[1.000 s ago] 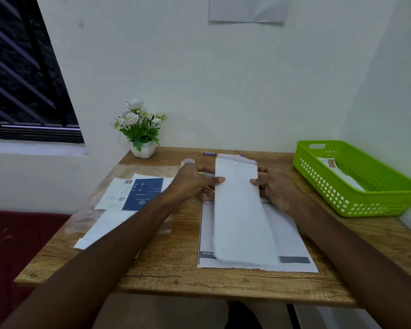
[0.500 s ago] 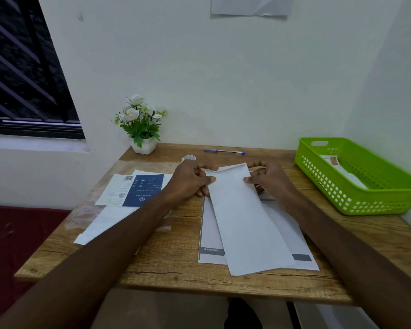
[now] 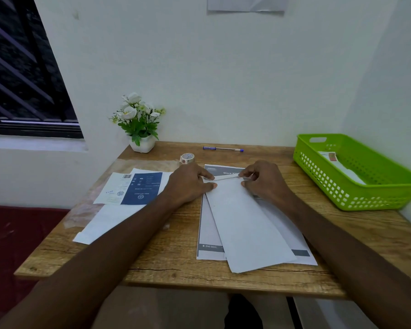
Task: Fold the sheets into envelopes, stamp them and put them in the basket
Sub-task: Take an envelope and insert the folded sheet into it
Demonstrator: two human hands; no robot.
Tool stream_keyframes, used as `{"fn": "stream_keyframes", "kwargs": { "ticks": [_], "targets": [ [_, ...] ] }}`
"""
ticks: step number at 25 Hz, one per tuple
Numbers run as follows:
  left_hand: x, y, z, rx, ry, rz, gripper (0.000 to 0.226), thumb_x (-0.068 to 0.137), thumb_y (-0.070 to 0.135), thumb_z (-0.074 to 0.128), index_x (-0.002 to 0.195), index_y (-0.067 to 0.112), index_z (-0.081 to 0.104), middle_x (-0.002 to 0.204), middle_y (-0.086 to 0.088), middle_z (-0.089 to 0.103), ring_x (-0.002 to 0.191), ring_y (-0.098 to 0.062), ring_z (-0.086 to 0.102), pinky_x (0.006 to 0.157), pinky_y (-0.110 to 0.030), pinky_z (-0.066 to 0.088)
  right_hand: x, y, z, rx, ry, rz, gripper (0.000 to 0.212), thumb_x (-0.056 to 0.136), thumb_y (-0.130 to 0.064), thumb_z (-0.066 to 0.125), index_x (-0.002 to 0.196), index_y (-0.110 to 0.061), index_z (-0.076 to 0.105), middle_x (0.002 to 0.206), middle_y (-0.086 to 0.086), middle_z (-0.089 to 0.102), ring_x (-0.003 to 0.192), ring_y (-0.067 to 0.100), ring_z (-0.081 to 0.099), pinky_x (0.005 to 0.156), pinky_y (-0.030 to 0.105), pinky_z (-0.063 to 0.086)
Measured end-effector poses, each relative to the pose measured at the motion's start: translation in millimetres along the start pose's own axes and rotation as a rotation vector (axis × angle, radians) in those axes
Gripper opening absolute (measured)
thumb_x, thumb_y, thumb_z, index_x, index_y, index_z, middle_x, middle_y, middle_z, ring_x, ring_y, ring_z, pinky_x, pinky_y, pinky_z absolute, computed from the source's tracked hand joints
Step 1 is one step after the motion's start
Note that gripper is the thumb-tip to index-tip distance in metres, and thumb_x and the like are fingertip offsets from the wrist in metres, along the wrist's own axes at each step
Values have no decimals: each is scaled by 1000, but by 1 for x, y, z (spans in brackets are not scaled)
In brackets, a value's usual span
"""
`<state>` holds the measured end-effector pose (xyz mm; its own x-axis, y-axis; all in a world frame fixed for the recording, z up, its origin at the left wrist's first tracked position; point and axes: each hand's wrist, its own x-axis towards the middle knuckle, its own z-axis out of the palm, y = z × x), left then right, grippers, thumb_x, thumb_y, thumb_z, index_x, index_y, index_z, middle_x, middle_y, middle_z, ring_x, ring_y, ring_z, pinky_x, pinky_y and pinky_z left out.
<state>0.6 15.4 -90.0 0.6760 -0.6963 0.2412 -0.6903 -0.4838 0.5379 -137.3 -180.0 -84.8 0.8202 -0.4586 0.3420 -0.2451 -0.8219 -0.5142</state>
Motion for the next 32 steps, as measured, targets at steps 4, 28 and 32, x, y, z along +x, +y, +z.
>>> {"fn": "stream_keyframes", "kwargs": {
  "ticks": [4,28,32],
  "targets": [
    [-2,3,1,129,68,9,44,82,57,76,119,32,76,108,4,73,84,-4,57,68,-20,38,-4,-5,0,-52,15,-72,30,76,-10,79,105,-12,77,106,5,73,96,23,69,88,34,51],
    [-18,36,12,590,-209,212,48,108,31,35,151,11,45,153,-10,50,135,-27,53,109,-42,46,-11,-24,23,-474,-385,-248,56,109,-38,33,157,-9,31,165,9,30,151,22,31,121,37,27],
    [-19,39,5,645,-201,237,46,109,34,35,146,12,50,144,-9,58,123,-24,60,99,-37,50,-12,-23,21,-437,-419,-237,58,110,-36,32,160,-9,24,167,9,23,154,21,24,122,32,18]
  ]
}}
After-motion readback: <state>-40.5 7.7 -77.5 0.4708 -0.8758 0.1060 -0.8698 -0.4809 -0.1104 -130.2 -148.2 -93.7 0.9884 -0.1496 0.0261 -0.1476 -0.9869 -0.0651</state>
